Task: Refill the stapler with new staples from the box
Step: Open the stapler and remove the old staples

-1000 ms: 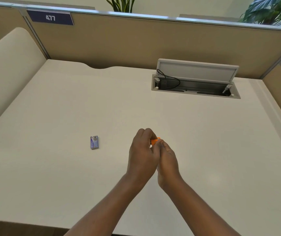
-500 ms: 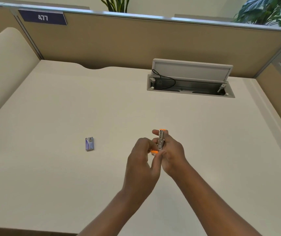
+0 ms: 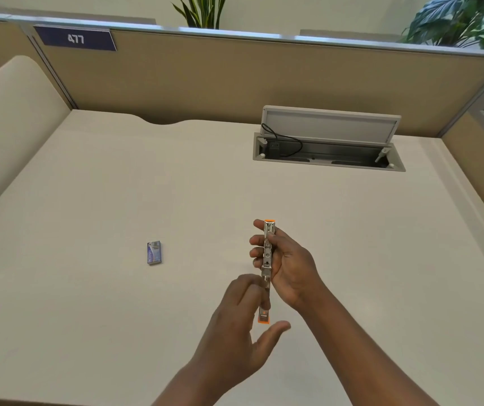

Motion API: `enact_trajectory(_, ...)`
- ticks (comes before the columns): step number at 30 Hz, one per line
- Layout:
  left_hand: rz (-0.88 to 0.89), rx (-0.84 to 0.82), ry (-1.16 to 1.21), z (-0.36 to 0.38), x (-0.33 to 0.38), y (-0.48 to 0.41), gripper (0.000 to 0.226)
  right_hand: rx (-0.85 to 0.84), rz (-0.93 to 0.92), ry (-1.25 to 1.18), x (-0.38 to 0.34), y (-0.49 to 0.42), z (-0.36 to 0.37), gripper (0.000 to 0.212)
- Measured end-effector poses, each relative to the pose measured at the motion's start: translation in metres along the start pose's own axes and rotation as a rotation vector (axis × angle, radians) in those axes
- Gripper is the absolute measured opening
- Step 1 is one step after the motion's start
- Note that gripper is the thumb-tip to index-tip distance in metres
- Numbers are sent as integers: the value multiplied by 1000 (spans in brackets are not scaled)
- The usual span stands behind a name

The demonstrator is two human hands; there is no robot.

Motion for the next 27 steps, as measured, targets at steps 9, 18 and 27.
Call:
enact_trajectory(9,-16,91,-382,-9,-4,-52,46,-123,-16,-26,0,9,4,38)
enact_trajectory(18,18,23,-572,-6,-13,-63,58,-150,-26,9,0,8,-1,40)
enact_trajectory(27,129,39,-674,-9,-21,-63,56,-143,-29,40,3,8,-2,41)
Point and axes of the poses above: each hand's wrist, its own y-axis away from the middle knuckle, its own z-axis out of the palm, x = y × z, the point moved 3 cm from there along -y, towards the middle knuckle, and after that the axes turned 5 degrees about x, right-handed, at the moved point
